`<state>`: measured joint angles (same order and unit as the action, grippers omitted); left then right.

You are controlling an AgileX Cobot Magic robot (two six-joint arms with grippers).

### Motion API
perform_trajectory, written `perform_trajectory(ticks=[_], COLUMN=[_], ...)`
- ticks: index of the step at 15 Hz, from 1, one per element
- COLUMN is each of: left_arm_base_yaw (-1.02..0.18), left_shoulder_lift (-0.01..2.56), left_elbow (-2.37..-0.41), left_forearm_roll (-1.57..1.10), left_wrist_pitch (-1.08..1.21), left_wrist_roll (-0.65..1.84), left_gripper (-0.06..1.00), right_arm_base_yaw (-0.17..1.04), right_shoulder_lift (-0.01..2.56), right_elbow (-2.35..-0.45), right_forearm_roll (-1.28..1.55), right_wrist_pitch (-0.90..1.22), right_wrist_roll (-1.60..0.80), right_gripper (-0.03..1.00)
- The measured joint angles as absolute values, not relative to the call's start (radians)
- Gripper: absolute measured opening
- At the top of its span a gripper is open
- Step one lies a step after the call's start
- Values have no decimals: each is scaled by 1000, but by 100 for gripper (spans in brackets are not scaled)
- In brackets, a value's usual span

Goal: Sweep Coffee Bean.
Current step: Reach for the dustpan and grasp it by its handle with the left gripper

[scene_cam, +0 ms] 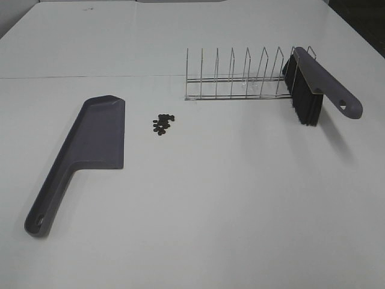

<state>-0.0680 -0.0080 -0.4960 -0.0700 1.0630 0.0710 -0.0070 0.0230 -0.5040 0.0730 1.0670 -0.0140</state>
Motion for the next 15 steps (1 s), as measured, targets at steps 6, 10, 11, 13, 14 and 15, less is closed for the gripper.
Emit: perform_trajectory(ticks=[6,10,11,13,14,15], left_arm_base_yaw=[-68,-68,-68,-68,-68,-68], left_shoulder_lift=[-8,-8,-8,-8,4,16], left_elbow=[-496,-496,-496,-496,-502,-508], left_forearm_roll=[-70,-70,-70,-67,-65,-64], left_wrist_pitch=[1063,1063,1063,1062,1057,1046], left_wrist_roll=[71,71,71,63,58,56], left_gripper=[64,64,64,64,64,64], right_arm_base_yaw=[-7,-7,-7,-7,-7,-7], right_shoulder_lift=[23,23,23,23,23,23], right_elbow=[-504,-504,-504,-504,-504,-504], right_forearm_roll=[73,73,73,73,73,73], right_wrist_pitch=[1067,1067,1067,1067,1067,1067], right_wrist_roll=[-14,-14,-14,-14,-14,-14], right_gripper=[95,95,95,95,95,95])
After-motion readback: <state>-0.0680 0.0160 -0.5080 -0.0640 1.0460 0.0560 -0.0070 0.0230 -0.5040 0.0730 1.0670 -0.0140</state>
